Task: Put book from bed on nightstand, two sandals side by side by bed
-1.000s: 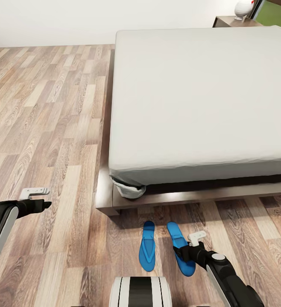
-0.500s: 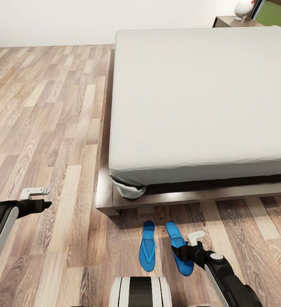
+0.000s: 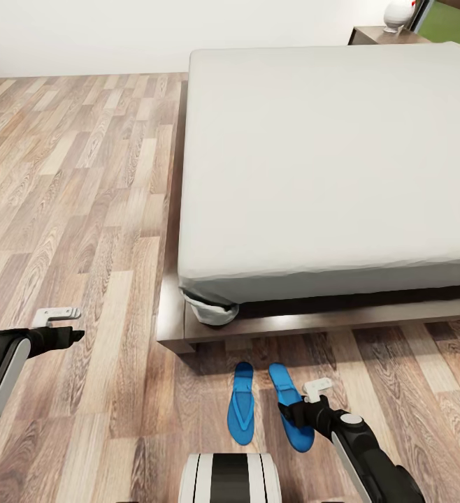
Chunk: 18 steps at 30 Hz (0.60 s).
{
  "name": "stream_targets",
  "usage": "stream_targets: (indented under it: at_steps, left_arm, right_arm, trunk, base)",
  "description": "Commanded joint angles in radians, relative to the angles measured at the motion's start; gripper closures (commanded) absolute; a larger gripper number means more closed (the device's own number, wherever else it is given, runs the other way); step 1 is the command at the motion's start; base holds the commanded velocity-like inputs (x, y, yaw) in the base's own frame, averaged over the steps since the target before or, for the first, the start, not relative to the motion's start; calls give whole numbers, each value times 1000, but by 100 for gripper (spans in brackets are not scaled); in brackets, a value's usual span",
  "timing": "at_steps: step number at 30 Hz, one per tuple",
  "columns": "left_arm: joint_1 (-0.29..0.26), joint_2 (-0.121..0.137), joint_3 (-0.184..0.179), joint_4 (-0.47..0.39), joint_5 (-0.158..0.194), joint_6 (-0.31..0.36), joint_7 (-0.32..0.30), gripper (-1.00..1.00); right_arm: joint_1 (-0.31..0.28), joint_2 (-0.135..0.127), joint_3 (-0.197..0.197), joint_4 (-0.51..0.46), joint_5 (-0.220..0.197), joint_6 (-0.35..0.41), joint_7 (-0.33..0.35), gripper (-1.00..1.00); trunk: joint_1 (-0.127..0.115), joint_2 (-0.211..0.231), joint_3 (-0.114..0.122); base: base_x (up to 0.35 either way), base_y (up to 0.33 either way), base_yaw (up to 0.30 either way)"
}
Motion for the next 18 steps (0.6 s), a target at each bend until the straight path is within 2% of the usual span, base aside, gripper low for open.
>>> stream_targets:
  at_steps: [1, 18]
  left_arm:
    - [0, 0, 1, -1, 1, 5, -2, -100]
    - [0, 0, 0, -1, 1, 5, 15, -100]
  right_arm:
    - [-1, -1, 1, -1, -2, 6, 1, 100]
    - [-44, 5, 1, 37, -4, 4, 1, 100]
  trunk:
    - [0, 0, -1]
    - [0, 0, -1]
  base:
    - [0, 0, 0]
    - [0, 0, 0]
